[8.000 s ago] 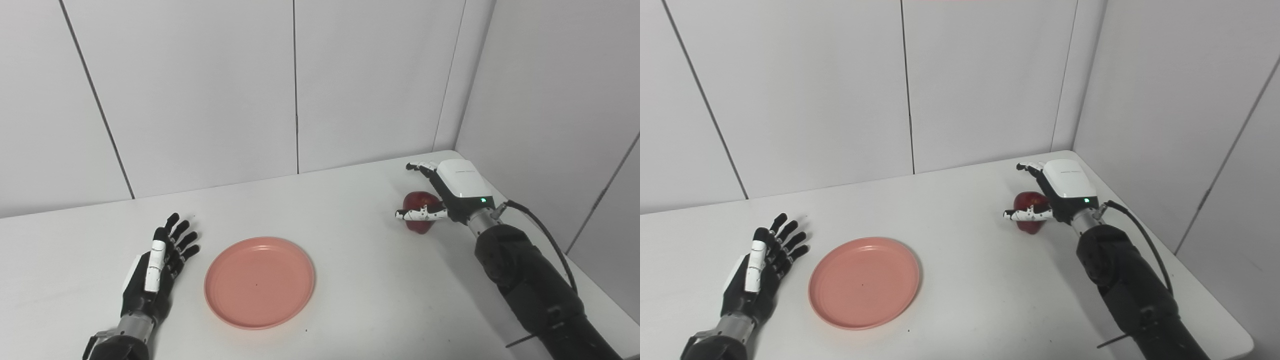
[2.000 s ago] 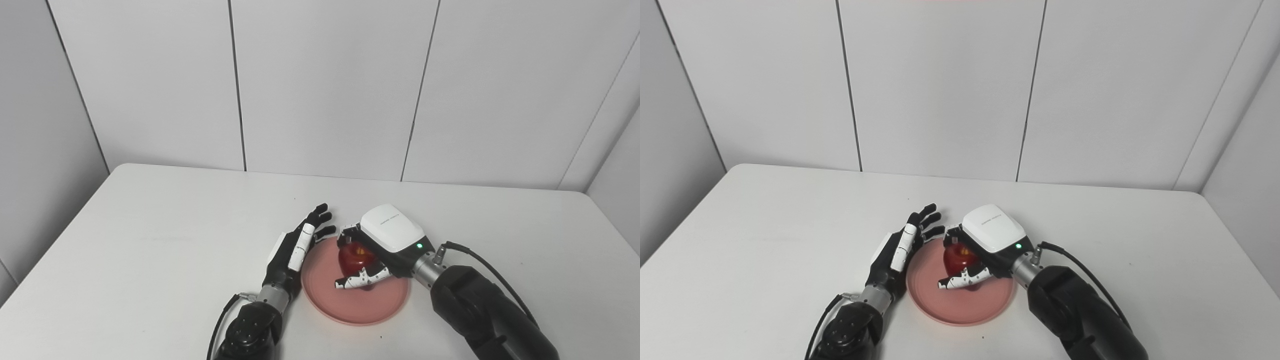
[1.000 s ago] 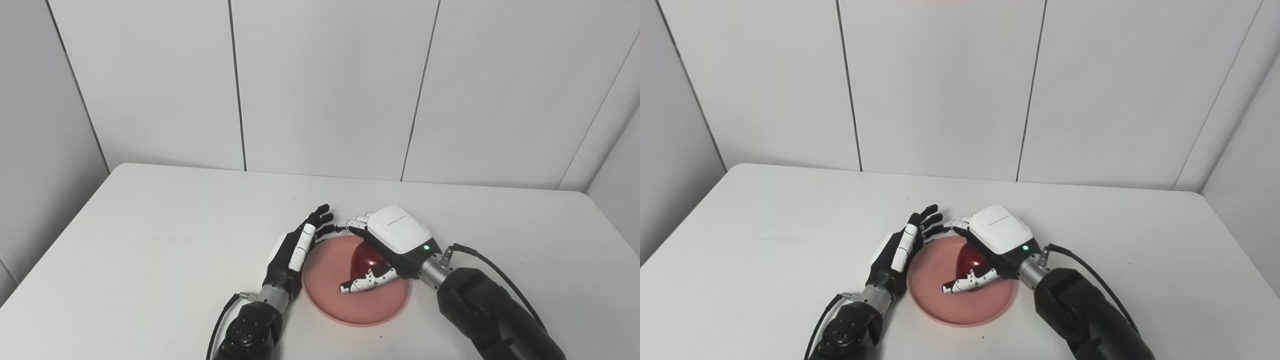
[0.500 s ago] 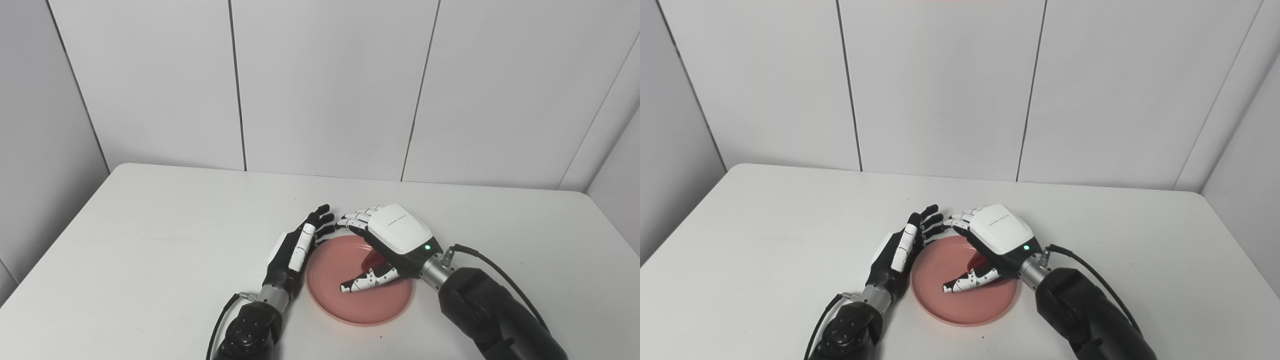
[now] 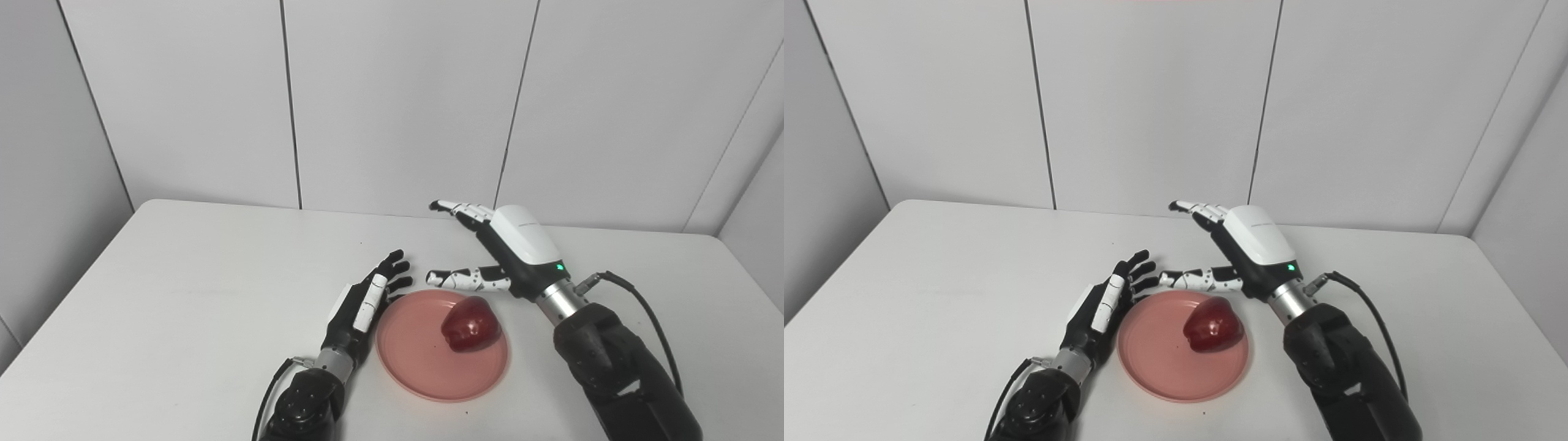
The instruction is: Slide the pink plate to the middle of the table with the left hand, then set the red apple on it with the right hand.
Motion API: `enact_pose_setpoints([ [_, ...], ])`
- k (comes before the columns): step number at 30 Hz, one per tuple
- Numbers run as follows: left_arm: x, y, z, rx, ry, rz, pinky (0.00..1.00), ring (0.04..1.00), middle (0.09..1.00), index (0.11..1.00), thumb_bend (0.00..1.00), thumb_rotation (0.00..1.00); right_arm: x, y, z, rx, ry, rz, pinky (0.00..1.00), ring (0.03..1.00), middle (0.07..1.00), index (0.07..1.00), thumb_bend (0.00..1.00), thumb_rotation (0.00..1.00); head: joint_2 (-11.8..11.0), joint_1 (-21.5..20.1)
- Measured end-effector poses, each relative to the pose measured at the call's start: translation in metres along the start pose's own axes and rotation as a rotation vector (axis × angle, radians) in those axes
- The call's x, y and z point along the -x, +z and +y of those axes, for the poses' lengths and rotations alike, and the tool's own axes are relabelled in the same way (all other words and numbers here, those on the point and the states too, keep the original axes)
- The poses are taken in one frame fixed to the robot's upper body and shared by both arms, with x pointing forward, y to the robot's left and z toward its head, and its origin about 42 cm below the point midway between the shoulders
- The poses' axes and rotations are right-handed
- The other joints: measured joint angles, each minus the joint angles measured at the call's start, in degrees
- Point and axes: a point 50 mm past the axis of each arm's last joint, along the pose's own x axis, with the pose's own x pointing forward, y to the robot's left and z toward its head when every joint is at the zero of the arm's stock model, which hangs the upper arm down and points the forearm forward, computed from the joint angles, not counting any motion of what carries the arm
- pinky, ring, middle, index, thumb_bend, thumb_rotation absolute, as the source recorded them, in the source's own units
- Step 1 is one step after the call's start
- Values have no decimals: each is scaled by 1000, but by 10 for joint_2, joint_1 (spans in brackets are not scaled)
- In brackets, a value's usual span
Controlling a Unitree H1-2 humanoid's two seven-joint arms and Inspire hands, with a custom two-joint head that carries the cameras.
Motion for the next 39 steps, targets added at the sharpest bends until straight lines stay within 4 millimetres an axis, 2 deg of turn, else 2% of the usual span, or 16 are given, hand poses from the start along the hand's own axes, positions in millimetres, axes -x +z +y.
enact_pose_setpoints([
  [5, 0, 0, 1, 13, 2, 3, 752, 859, 915, 882, 795, 948, 4, -6, -6, -244, -135, 51, 686, 796, 844, 849, 1000, 999, 0, -1],
  [6, 0, 0, 0, 14, 0, 3, 755, 856, 919, 886, 794, 946, 7, -10, -3, -308, -154, 81, 703, 811, 851, 856, 956, 1000, 0, -2],
  [13, 1, 0, 1, 20, -2, 2, 749, 853, 918, 886, 795, 944, 41, -46, 28, -603, -178, 335, 753, 811, 855, 865, 939, 1000, 1, -5],
  [16, 2, 0, 2, 20, -1, 2, 756, 858, 921, 892, 798, 945, 47, -54, 36, -684, -193, 407, 772, 823, 859, 865, 915, 1000, 2, -7],
  [17, 2, 0, 2, 21, -1, 2, 753, 859, 923, 895, 802, 945, 49, -55, 39, -712, -202, 424, 788, 844, 873, 877, 875, 1000, 2, -7],
  [20, 2, 0, 3, 21, 0, 3, 761, 861, 923, 895, 802, 945, 52, -57, 49, -782, -205, 460, 798, 849, 876, 884, 866, 1000, 3, -7],
  [25, 4, 1, 3, 22, 4, 1, 798, 853, 915, 895, 799, 944, 75, -66, 74, -790, -156, 546, 820, 858, 877, 890, 859, 1000, 4, -7],
  [28, 6, 1, 3, 14, 37, -6, 854, 864, 922, 911, 824, 944, 80, -67, 77, -788, -164, 556, 869, 884, 886, 889, 834, 1000, 4, -10],
  [30, 10, 1, -1, 6, 85, -24, 950, 938, 970, 956, 836, 961, 80, -67, 77, -778, -171, 560, 965, 943, 917, 899, 820, 1000, 4, -11],
  [32, 13, 2, -2, -3, 152, -55, 985, 979, 990, 984, 812, 985, 81, -66, 79, -767, -176, 558, 993, 974, 935, 910, 803, 1000, 4, -13],
  [35, 19, 6, -2, -61, 210, -128, 999, 999, 1000, 999, 787, 999, 86, -62, 85, -759, -187, 549, 1000, 998, 974, 938, 819, 1000, 4, -12],
  [39, 33, 7, -4, -89, 232, -150, 1000, 1000, 1000, 1000, 828, 1000, 93, -55, 96, -782, -207, 556, 1000, 1000, 998, 970, 811, 1000, 4, -16],
])
